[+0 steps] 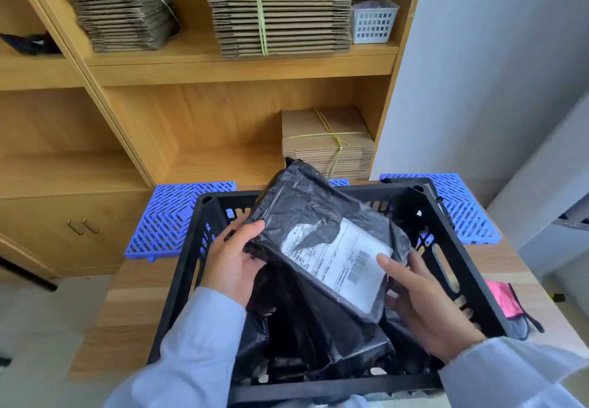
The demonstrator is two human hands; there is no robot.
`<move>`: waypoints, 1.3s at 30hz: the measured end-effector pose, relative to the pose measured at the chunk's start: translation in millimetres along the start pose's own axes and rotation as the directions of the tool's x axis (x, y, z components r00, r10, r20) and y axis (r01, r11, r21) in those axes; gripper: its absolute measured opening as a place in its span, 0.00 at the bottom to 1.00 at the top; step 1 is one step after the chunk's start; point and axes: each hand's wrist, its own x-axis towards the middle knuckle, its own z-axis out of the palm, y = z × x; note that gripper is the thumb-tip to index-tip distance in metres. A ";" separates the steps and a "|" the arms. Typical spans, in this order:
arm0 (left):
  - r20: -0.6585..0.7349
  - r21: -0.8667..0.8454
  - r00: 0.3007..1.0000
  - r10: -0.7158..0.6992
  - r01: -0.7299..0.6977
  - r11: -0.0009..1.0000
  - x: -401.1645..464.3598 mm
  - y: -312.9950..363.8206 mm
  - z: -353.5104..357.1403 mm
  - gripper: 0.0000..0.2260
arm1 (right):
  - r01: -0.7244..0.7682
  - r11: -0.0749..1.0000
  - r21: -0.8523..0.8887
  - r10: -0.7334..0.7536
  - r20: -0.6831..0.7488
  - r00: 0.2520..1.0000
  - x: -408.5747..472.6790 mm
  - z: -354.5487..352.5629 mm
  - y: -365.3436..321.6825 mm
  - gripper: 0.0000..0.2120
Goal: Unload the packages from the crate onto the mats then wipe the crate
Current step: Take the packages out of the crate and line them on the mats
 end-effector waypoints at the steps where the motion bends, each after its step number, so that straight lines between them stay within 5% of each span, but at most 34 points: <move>1: 0.017 0.047 1.000 0.022 -0.023 0.999 1.0 6.3 -3.0 0.11 | 0.087 0.985 -0.150 -0.095 -0.050 0.994 -0.4 -1.4 -3.7 0.43; 4: 0.118 0.147 0.992 0.048 -0.065 0.987 4.3 23.8 -9.5 0.10 | 0.269 0.841 -0.470 -0.261 0.083 0.962 4.0 -6.2 -25.0 0.47; 8: 0.225 0.251 0.974 -0.017 -0.041 0.967 16.3 36.1 -13.0 0.15 | 0.181 0.896 -0.405 -0.047 0.317 0.947 8.2 -5.9 -45.5 0.42; 16: 0.367 0.361 0.915 -0.166 0.024 0.932 45.6 40.6 13.9 0.21 | 0.089 0.905 -0.416 0.099 0.410 0.907 24.3 13.5 -64.6 0.22; 22: 0.287 0.266 0.944 -0.162 0.084 0.960 64.4 40.9 34.6 0.09 | 0.026 0.932 -0.361 0.123 0.383 0.916 48.3 14.4 -83.7 0.12; 24: 0.162 0.142 0.975 -0.149 0.127 0.982 76.9 41.3 33.3 0.12 | 0.001 0.948 -0.319 0.120 0.359 0.925 61.4 16.1 -97.1 0.09; 26: 0.000 0.223 0.999 -0.037 0.036 0.974 93.8 34.6 24.8 0.11 | -0.035 0.960 -0.278 0.122 0.303 0.945 82.8 15.9 -112.2 0.10; 28: -0.090 0.606 0.983 0.162 -0.075 0.792 106.5 19.9 12.5 0.10 | -0.066 0.965 -0.253 0.126 0.228 0.965 113.1 14.8 -127.5 0.14; 30: -0.050 0.876 0.955 0.292 -0.098 0.471 114.5 5.4 3.9 0.17 | -0.072 0.973 -0.220 0.111 0.168 0.979 152.2 14.5 -143.6 0.17; 34: 0.117 0.965 0.964 0.238 -0.053 -0.257 136.0 -19.5 -12.3 0.34 | -0.055 0.975 -0.215 0.079 0.106 0.991 224.2 26.2 -164.0 0.17; 35: 0.126 0.929 0.965 0.229 -0.035 -0.367 139.7 -27.0 -17.0 0.36 | -0.064 0.971 -0.228 0.086 0.086 0.993 240.9 31.3 -164.2 0.14; 39: 0.231 0.890 0.897 0.377 -0.039 -0.454 144.6 -45.9 -29.9 0.38 | -0.181 0.926 -0.332 0.194 0.007 0.981 307.7 54.7 -153.4 0.00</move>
